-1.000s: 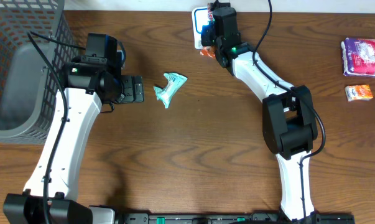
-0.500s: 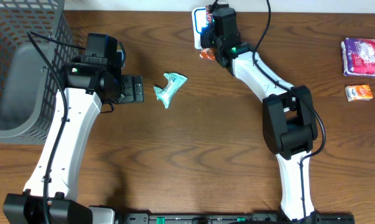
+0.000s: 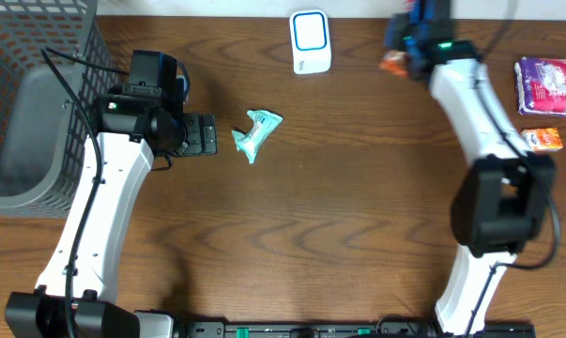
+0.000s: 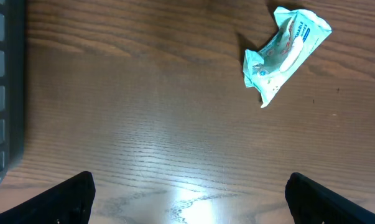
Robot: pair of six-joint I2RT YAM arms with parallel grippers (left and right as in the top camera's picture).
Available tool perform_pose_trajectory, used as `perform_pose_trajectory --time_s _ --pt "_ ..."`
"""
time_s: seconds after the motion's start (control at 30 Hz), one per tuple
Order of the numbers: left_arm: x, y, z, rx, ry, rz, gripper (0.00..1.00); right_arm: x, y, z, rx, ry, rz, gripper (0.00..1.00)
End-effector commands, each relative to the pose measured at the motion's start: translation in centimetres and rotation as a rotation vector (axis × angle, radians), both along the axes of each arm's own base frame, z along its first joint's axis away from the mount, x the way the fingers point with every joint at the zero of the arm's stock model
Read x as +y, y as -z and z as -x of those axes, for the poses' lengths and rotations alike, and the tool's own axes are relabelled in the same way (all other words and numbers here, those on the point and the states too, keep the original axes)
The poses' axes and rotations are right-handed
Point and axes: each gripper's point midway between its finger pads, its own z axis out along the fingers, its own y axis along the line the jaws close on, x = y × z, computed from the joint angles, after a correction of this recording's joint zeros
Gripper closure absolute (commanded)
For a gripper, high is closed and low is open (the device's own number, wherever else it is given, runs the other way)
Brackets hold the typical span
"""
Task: Scan the item barcode
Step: 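Carry the snack bag to the far right and release it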
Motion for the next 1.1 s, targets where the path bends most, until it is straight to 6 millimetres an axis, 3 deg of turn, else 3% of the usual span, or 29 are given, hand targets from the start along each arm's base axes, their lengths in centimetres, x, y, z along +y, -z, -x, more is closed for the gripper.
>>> perform_pose_trajectory --time_s 0.0,0.1,0.27,0.4,0.43,0.57,0.6,0.63,0.67,0.7,0.87,1.07 --pt "0.3 0.3 0.1 0.008 -0.014 -0.013 0.02 -3.4 1.3 1.7 0.126 -0.160 0.237 0.99" --pt "0.3 0.3 0.1 0.008 -0.014 -0.013 0.02 -7.1 4.1 4.0 0.290 -0.212 0.367 0.99" --pt "0.3 0.2 0.1 0.008 -0.014 -0.013 0.02 -12.3 7.3 6.3 0.442 -0.186 0.395 0.99" --pt "0.3 0.3 0.1 0.008 -0.014 -0.013 0.02 -15.9 8.5 7.2 0.474 -0.127 0.370 0.99" --pt "0.3 0.2 0.1 0.008 -0.014 -0.013 0.02 -17.9 9.2 7.5 0.483 -0.093 0.359 0.99" --pt "0.3 0.3 0.1 0.008 -0.014 -0.013 0.02 -20.6 10.5 8.2 0.504 -0.047 0.339 0.99" --pt "0.3 0.3 0.1 0.008 -0.014 -0.013 0.02 -21.2 10.7 8.4 0.508 -0.035 0.336 0.95" --pt "0.3 0.3 0.1 0.008 -0.014 -0.013 0.02 -21.9 11.1 8.4 0.509 -0.024 0.333 0.83" --pt "0.3 0.3 0.1 0.008 -0.014 -0.013 0.02 -22.3 11.2 8.5 0.509 -0.016 0.331 0.55" --pt "0.3 0.2 0.1 0.008 -0.014 -0.013 0.02 -22.6 11.4 8.5 0.510 -0.008 0.328 0.01" --pt "0.3 0.2 0.1 0.008 -0.014 -0.013 0.02 -23.0 11.6 8.6 0.501 0.042 0.293 0.01" --pt "0.3 0.2 0.1 0.008 -0.014 -0.013 0.02 -22.0 11.4 8.2 0.476 0.102 0.237 0.01"
